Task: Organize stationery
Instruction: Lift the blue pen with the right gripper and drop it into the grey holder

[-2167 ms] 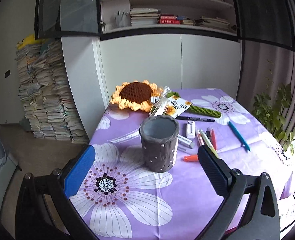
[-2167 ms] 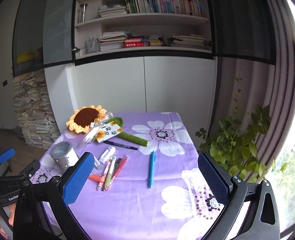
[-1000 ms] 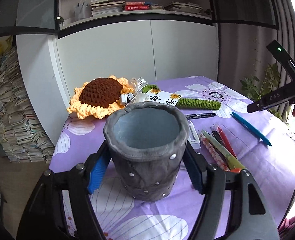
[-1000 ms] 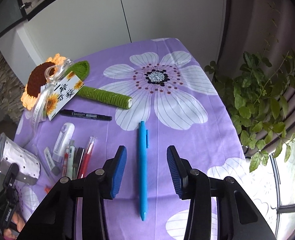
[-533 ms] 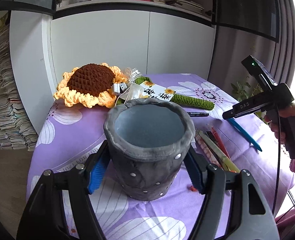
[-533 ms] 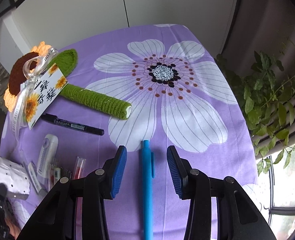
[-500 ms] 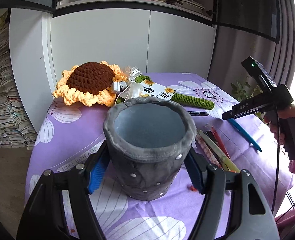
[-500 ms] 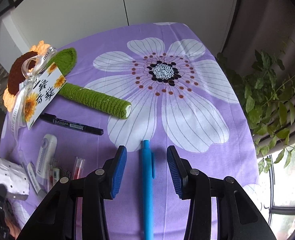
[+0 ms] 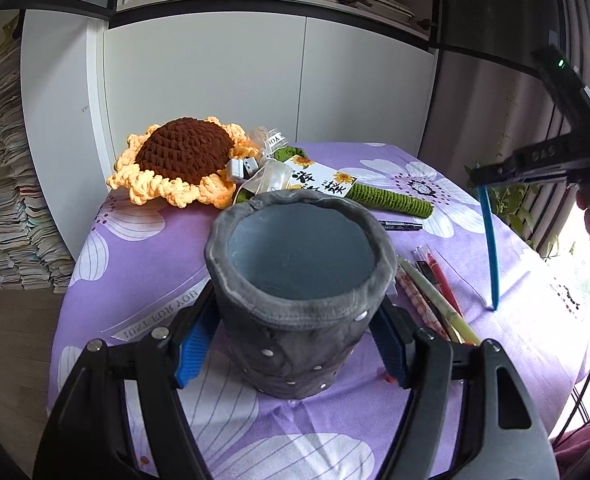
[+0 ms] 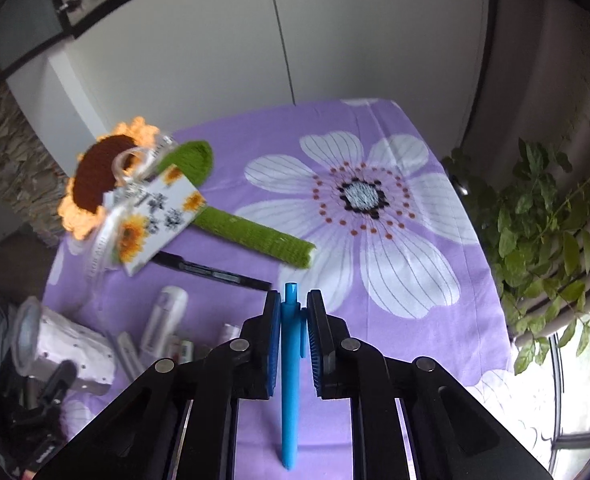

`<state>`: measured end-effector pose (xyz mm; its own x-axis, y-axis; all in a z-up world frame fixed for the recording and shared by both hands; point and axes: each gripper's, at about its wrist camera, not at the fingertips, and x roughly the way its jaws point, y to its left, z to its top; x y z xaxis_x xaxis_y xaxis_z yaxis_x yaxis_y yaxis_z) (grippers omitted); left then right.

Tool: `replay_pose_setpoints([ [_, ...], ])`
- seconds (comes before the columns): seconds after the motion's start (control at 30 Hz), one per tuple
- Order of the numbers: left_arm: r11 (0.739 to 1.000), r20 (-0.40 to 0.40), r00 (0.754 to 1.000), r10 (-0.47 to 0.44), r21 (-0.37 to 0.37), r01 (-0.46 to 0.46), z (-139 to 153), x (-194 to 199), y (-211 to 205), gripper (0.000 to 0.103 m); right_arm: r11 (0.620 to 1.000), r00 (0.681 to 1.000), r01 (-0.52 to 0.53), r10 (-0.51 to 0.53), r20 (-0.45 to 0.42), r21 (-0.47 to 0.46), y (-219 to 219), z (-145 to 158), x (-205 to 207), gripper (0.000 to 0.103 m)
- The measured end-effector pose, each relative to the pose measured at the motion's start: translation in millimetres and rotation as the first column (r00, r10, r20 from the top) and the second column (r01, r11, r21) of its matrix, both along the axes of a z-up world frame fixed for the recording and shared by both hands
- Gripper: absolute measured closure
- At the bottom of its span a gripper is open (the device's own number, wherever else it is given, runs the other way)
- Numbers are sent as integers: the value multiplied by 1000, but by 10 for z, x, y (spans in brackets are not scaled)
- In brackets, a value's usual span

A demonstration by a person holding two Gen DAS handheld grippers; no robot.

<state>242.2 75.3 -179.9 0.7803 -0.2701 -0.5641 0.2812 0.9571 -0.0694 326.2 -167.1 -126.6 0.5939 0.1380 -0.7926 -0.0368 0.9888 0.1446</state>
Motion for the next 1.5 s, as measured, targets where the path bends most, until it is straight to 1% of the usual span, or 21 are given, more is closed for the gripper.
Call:
replay_pose_setpoints([
  [0.1,1000,-6,1000,3,4,-3,-5,8,-2,32,997,991,-78,76,106,11,227,348,-175,89],
  [0.2,1000,-20,1000,8,-1,-8,-17,28,13,32,987,968,-156,148,204,23,474,642,-351,89],
  [0.4,1000,-17,1000,10,2,-10,-11,15,6,32,946,898,-314,267,349,82,831,1091,-628,89],
  [0.5,1000,-17,1000,10,2,-10,-11,17,7,32,919,861,-385,324,393,87,992,1230,-711,89],
  [0.57,1000,-17,1000,10,2,-10,-11,14,6,32,904,838,-422,359,411,71,1124,1260,-743,89],
  [0.67,1000,-18,1000,10,2,-10,-12,15,7,32,890,825,-453,395,404,55,1281,1201,-729,89],
  [0.7,1000,-18,1000,10,2,-10,-12,15,6,32,889,827,-455,403,391,46,1328,1154,-709,89],
  [0.77,1000,-19,1000,9,0,-9,-11,16,6,32,894,844,-447,408,348,38,1389,1019,-650,89],
  [0.87,1000,-19,1000,9,0,-9,-11,13,4,32,900,873,-433,403,275,55,1412,796,-527,89],
  [0.93,1000,-19,1000,9,-1,-9,-11,13,3,32,898,881,-434,410,235,64,1434,678,-467,89],
  [1.13,1000,-20,1000,9,-5,-9,-11,11,8,32,888,886,-454,442,139,70,1602,359,-356,89],
  [1.23,1000,-20,1000,8,-5,-8,-10,8,6,32,889,892,-449,439,106,95,1597,291,-330,89],
  [1.3,1000,-20,1000,9,-4,-9,-11,9,5,32,890,895,-444,436,93,103,1543,301,-339,89],
  [1.33,1000,-20,1000,8,-4,-8,-11,9,4,32,889,896,-443,433,99,113,1477,328,-368,86],
  [1.4,1000,-19,1000,9,-4,-9,-9,7,4,32,897,903,-425,412,121,119,1339,377,-407,73],
  [1.43,1000,-20,1000,9,-5,-9,-9,7,3,32,906,911,-406,390,134,123,1228,405,-432,60],
  [1.47,1000,-20,1000,10,-4,-10,-8,5,1,32,920,924,-371,353,147,124,1103,437,-451,51],
  [1.5,1000,-20,1000,10,-4,-10,-9,8,3,32,935,937,-331,310,161,126,977,470,-461,48],
])
